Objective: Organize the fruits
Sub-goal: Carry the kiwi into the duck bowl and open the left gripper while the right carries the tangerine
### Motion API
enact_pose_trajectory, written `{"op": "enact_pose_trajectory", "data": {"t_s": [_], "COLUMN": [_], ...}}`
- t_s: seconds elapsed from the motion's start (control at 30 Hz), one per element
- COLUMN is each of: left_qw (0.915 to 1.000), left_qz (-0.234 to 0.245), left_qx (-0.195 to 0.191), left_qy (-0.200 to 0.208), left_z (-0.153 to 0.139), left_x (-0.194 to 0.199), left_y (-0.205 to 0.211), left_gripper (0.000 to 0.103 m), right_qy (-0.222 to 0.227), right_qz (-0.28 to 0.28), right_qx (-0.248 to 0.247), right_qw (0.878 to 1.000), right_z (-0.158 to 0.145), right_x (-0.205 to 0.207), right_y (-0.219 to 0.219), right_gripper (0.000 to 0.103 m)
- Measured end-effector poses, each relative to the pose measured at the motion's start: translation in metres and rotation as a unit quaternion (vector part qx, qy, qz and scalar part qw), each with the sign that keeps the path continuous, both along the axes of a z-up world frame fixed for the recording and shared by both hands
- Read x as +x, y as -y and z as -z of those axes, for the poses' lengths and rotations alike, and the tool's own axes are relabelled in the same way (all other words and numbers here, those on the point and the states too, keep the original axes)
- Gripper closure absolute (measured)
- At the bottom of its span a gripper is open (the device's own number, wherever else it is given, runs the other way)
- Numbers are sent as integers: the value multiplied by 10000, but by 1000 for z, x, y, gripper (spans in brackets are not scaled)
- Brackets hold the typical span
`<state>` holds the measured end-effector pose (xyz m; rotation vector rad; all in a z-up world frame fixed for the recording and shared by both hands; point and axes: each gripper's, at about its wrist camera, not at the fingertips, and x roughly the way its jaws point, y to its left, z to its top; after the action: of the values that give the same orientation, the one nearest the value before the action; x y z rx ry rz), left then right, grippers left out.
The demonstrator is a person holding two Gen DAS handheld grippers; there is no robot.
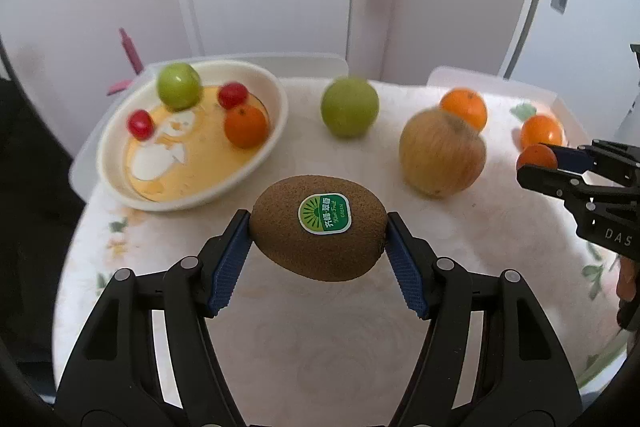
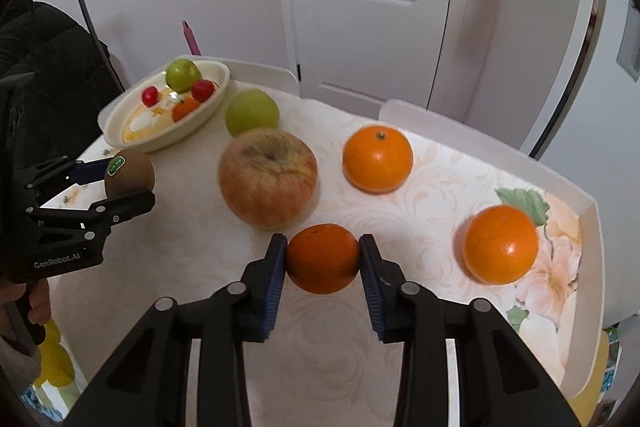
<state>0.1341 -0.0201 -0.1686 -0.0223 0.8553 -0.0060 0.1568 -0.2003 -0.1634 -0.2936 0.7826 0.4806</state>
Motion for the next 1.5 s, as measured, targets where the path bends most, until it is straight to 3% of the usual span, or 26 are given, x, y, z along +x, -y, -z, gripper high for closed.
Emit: {"op": "enact_pose_trajectory", "data": {"t_s": [0.37,0.67,1.0,1.5], "left_qw": [9994,9987,9990,9980], "left_qz": [16,146,252,582], "left_qx": [85,227,220,218], "left_qy": [337,426,307,-118], "left_z": [-69,-91,-79,-30], "left_x": [-23,-17,11,63], "left_y": [-38,-91,-149,-177], "left_gripper": [32,32,32,32], "right_qy": [204,243,155,-184], "right_qz": [-220,-187,-170,42], "right_qx": [178,384,409,441], "right_qw": [9994,9988,9989,9989], "right_z": [-63,-85,-78,-46], "right_x": [-27,-28,-15,23], "right_y": [-36,-93,-155,-204], "right_gripper": [70,70,70,70]}}
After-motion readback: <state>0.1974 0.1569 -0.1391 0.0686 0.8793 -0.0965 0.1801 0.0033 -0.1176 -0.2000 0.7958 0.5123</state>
